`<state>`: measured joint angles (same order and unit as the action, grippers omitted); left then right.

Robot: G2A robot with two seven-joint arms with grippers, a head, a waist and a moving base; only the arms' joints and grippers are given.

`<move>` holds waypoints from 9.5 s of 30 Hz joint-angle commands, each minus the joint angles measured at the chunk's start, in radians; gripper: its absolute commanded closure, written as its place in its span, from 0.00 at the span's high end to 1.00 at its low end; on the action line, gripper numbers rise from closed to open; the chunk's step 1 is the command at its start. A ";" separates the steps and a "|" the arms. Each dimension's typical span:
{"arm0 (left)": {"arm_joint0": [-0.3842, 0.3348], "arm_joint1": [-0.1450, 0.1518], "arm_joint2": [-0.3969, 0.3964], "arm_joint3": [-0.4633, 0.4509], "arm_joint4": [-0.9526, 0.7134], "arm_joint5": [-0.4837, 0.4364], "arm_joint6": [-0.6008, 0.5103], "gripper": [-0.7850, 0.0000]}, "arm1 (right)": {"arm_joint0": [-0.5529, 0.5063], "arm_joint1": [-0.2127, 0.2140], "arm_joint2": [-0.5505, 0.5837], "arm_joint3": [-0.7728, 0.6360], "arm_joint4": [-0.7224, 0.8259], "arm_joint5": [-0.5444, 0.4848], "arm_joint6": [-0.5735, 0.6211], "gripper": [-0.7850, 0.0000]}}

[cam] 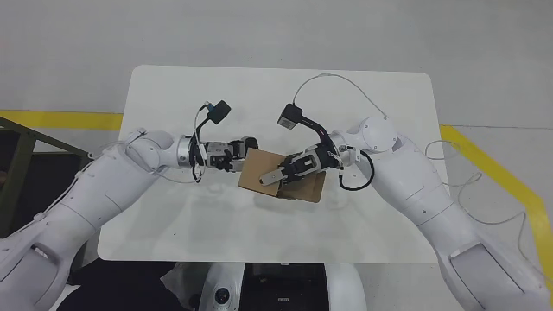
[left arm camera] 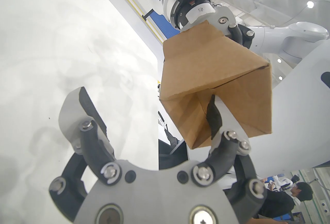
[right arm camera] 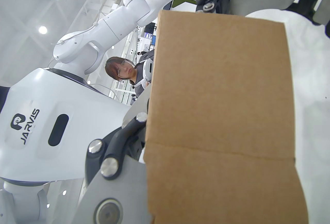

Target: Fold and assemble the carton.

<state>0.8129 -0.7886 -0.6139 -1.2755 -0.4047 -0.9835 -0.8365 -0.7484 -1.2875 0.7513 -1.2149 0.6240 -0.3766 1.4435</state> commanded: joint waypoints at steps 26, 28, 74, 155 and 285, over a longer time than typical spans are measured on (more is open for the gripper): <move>-0.013 -0.014 0.019 -0.013 0.012 -0.001 0.001 1.00 | 0.003 0.003 -0.007 0.001 0.005 -0.003 -0.003 0.00; -0.014 -0.014 0.020 -0.014 0.014 -0.001 0.001 1.00 | 0.003 0.003 -0.008 0.003 0.007 -0.002 -0.002 0.00; 0.000 -0.016 0.072 0.049 -0.092 -0.029 0.029 1.00 | 0.013 0.009 -0.028 -0.007 0.025 -0.004 -0.004 0.00; 0.336 -0.009 -0.413 -0.041 1.379 0.017 1.081 1.00 | 0.242 -0.100 -0.295 0.521 0.044 0.077 0.078 0.00; 0.171 -0.242 -0.145 0.190 1.920 0.119 1.447 0.76 | -0.310 0.243 0.284 -0.286 -0.213 0.025 -0.276 1.00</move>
<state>0.9829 -1.0301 -0.7581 -1.0855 1.5146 -0.8651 0.6086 -1.0574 -1.0445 1.0354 -1.5052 0.4085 -0.3498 1.1667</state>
